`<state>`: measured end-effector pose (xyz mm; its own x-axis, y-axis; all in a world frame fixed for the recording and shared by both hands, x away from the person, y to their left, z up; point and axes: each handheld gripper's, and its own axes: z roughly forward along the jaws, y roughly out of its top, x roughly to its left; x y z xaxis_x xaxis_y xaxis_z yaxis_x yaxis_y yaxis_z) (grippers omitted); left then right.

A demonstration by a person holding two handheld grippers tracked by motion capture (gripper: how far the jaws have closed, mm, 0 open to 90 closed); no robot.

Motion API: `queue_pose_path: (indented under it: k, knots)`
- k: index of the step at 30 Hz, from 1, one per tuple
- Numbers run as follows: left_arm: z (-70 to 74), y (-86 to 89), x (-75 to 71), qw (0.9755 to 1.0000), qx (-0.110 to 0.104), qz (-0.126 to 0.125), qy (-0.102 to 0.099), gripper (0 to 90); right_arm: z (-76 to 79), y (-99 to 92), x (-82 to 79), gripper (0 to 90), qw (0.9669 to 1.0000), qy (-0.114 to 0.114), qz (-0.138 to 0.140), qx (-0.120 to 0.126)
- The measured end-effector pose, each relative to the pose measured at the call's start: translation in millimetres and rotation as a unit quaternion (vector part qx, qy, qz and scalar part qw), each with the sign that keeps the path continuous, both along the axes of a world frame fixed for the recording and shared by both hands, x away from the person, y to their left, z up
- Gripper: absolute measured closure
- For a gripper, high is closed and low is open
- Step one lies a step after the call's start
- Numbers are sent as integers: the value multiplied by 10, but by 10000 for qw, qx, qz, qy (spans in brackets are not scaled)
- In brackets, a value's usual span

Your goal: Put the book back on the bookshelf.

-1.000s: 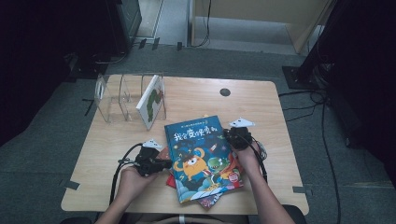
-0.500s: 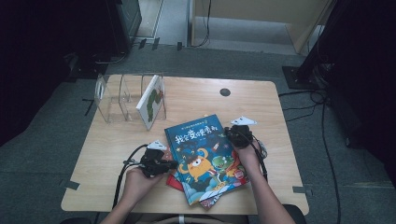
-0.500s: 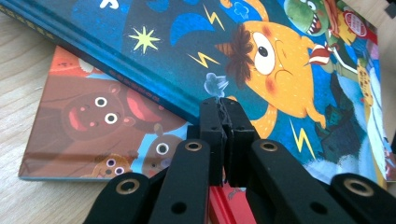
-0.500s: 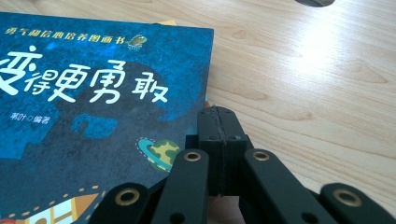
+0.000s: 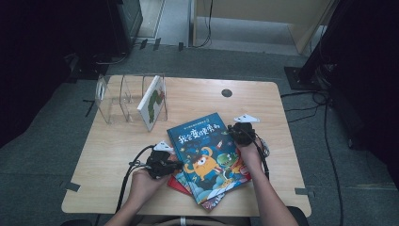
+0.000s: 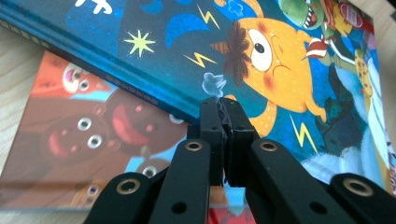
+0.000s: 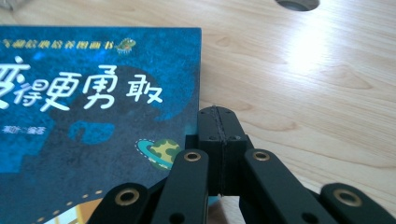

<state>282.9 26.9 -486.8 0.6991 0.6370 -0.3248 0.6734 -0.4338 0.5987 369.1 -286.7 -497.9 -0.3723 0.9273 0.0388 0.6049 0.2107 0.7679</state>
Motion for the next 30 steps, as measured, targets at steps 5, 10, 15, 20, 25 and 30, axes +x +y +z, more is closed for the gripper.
queue_pose_path:
  k: [5, 10, 15, 20, 25, 30]
  knots:
    - [-21, -45, 13, 9999, -117, -14, 91, 855, 71, -81, -41, 900, 9999, -110, -30, 53]
    - [-16, -84, 17, 10000, -48, -40, 16, 866, 51, -88, -73, 900, 10000, -19, -19, 50]
    - [-12, -89, 28, 10000, -29, -23, 39, 881, 42, -93, -82, 900, 9999, -33, -109, -87]
    - [-13, -89, 30, 10000, -21, -8, 50, 894, 31, -120, -71, 900, 9999, 41, -136, -24]
    - [-10, -93, 24, 9999, -19, -16, 97, 896, 29, -112, -64, 900, 9999, 72, -153, -6]
    - [-2, -101, 12, 9998, -3, -168, 97, 896, 34, -106, -39, 900, 9997, 151, -140, 89]
